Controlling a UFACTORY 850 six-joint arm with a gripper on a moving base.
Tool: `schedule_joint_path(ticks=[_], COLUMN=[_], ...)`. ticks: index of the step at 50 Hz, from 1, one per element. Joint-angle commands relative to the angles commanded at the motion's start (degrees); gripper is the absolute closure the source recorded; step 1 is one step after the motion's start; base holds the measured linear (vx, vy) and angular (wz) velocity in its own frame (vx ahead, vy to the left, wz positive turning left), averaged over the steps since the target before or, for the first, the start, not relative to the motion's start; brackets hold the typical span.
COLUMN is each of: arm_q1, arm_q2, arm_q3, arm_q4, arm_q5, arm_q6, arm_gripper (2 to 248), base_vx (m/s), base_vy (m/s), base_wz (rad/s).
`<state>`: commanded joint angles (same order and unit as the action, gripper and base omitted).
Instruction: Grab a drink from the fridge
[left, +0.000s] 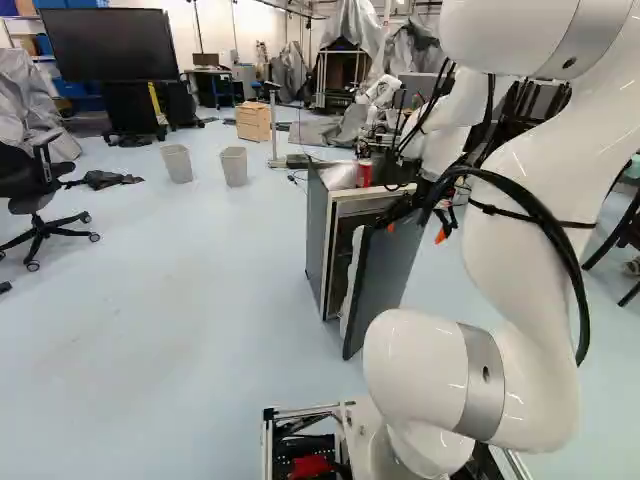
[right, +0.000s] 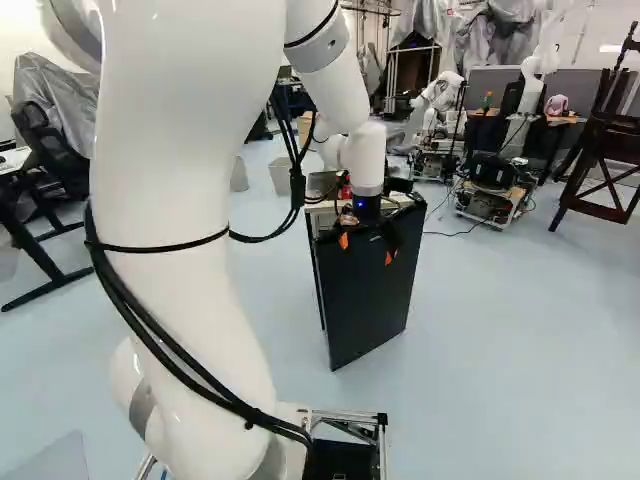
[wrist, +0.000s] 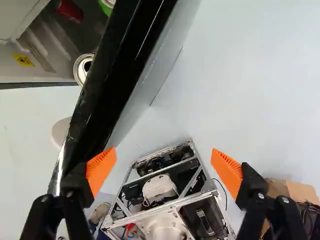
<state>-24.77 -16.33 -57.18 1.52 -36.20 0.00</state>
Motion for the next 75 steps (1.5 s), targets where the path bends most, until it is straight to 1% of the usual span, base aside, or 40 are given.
schedule_joint_path(ticks=[13,36,75], arm_q1=[0.9,1.5,2.8], arm_q2=[-0.4,-4.3,-4.0], arm_q3=[-0.3,-1.4,-0.7], arm_q4=[0.0,0.0,0.0], arm_q5=[1.5,4.6,14.3], arm_q6=[0.0,0.0,0.0], arm_gripper=[3,3,3], base_vx=[0.0,0.0,0.0], base_vy=[0.0,0.0,0.0], base_wz=[0.0,0.0,0.0])
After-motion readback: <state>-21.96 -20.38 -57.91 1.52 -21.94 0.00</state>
